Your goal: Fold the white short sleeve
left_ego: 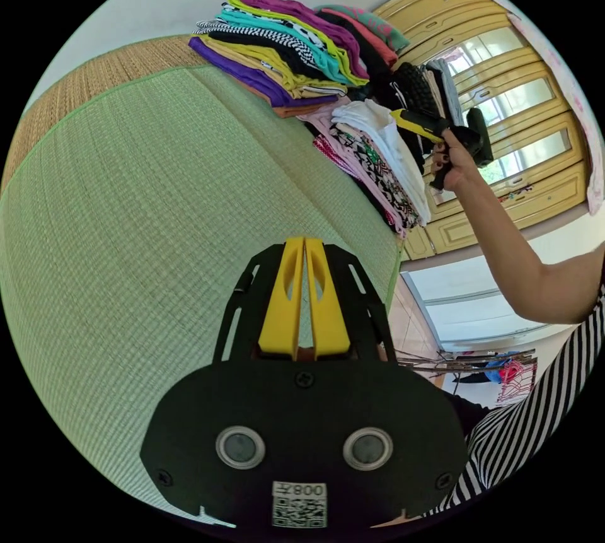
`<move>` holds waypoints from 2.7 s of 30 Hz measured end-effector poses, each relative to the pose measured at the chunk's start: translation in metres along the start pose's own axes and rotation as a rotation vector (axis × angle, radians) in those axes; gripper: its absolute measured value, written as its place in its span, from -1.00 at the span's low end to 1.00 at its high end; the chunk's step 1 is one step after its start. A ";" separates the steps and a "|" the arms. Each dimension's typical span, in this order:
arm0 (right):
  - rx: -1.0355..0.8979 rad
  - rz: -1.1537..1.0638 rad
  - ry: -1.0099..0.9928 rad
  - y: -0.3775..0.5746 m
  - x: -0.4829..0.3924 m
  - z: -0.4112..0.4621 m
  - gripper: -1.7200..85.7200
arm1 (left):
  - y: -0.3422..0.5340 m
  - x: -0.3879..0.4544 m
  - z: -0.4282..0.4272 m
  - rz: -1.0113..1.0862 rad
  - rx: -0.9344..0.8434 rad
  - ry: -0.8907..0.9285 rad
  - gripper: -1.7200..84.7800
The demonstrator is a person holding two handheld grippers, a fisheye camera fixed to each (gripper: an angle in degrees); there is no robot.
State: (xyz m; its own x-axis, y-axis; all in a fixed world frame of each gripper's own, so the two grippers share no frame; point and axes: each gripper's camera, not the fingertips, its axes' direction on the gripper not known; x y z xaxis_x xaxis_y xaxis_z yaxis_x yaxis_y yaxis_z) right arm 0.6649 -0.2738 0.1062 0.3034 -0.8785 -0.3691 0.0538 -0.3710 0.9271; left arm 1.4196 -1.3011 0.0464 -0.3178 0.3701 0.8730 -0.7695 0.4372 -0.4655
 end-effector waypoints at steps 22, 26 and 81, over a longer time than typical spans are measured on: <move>-0.038 -0.347 -0.915 0.280 -0.056 -0.152 -0.94 | 0.318 -0.045 -0.137 -0.059 0.396 0.302 -0.94; -0.162 -0.407 -0.944 0.341 -0.065 -0.184 -0.94 | 0.400 -0.049 -0.158 -0.138 0.423 0.346 -0.90; 0.089 -0.567 -1.016 0.484 0.055 -0.430 -0.94 | 0.836 0.015 -0.389 -0.070 0.941 0.506 -0.94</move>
State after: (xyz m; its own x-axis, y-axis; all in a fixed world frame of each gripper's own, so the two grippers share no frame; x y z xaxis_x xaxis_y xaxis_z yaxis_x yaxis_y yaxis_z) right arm 1.1166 -0.3722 0.5628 -0.6461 -0.4018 -0.6489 -0.1422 -0.7720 0.6195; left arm 0.9869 -0.6111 -0.3870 -0.1561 0.7599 0.6310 -0.9637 -0.2572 0.0714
